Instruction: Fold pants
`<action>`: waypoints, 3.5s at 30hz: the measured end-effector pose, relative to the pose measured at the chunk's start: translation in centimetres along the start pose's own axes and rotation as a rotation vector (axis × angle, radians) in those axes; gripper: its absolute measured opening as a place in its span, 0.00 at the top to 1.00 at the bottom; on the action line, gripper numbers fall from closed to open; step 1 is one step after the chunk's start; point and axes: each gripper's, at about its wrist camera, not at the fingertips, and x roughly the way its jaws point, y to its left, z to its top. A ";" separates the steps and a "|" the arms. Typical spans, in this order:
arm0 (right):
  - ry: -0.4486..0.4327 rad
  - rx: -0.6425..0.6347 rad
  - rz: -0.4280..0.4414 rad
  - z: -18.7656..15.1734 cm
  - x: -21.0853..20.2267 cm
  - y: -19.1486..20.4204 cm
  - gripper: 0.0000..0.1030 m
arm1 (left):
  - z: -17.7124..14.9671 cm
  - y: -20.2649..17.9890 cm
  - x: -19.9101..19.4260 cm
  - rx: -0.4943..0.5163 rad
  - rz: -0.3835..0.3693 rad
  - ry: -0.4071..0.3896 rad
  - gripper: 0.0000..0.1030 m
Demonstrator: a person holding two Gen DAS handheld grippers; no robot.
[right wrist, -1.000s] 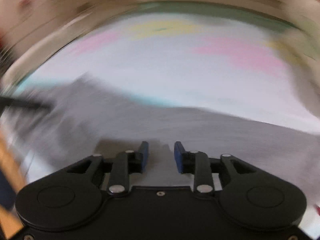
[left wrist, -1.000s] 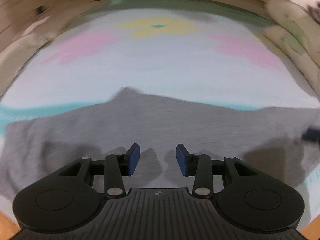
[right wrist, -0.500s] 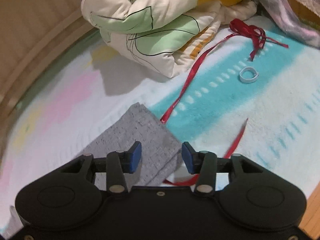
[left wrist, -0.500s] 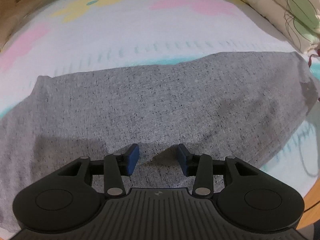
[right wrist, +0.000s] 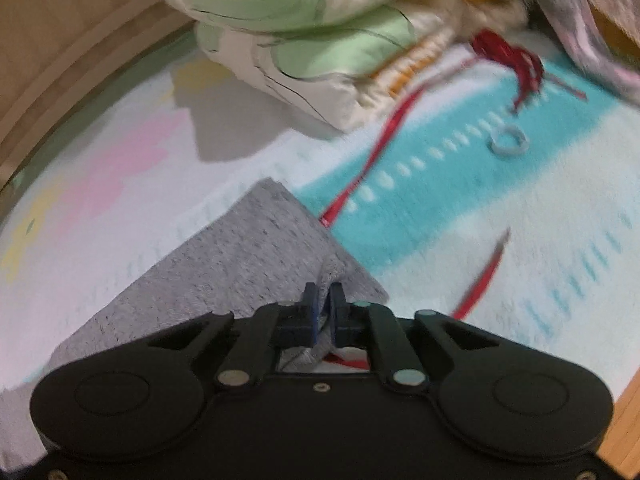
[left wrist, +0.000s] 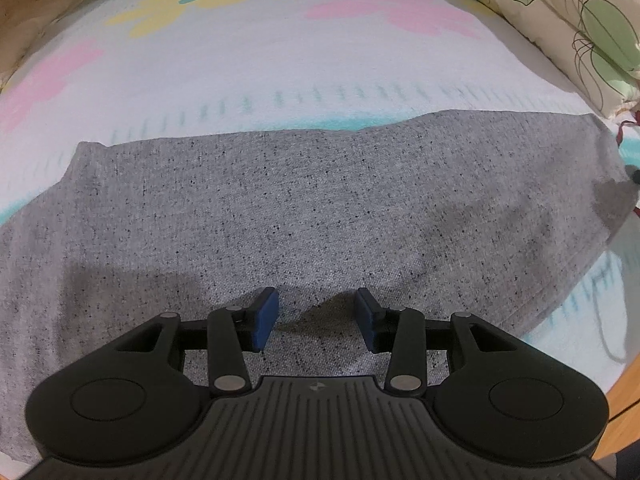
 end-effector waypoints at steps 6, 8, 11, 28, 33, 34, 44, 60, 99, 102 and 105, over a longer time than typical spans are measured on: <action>0.041 -0.039 -0.066 -1.2 0.4 -0.6 0.92 | -0.1 0.5 -0.4 -0.017 0.000 -0.005 0.60; 0.015 -0.053 -0.052 -1.0 -0.2 -0.3 0.91 | 0.0 0.5 -0.4 -0.021 0.001 -0.003 0.60; -0.030 -0.069 -0.005 0.0 -0.8 0.1 0.54 | 0.1 0.6 -0.4 -0.025 -0.005 -0.005 0.60; 0.051 0.157 0.166 0.7 1.9 -4.2 0.82 | 4.0 -2.1 -1.7 -0.038 -0.052 -0.052 0.60; -0.037 0.098 0.206 2.2 -1.3 -1.9 0.82 | 6.8 -5.7 0.3 -0.035 -0.057 -0.053 0.60; -0.053 0.083 0.220 2.6 -1.9 -1.5 0.82 | 7.2 -6.5 0.8 -0.022 -0.048 -0.054 0.60; -0.123 0.027 0.303 3.9 -4.4 0.3 0.82 | 6.9 -12.1 4.9 0.058 0.035 -0.003 0.60; -0.227 -0.252 0.537 2.5 -11.3 14.2 0.82 | 6.8 0.1 -2.7 -0.111 0.083 -0.140 0.59; 0.070 -0.658 0.588 -12.7 -4.5 30.8 0.73 | -0.1 13.7 -6.1 -0.245 0.148 -0.166 0.59; 0.055 -0.542 0.435 -10.0 -1.3 28.4 0.77 | -0.4 11.4 -5.1 -0.183 0.134 -0.139 0.59; 0.078 -0.466 0.370 -8.2 1.1 26.6 0.77 | -0.9 9.7 -4.1 -0.131 0.121 -0.114 0.59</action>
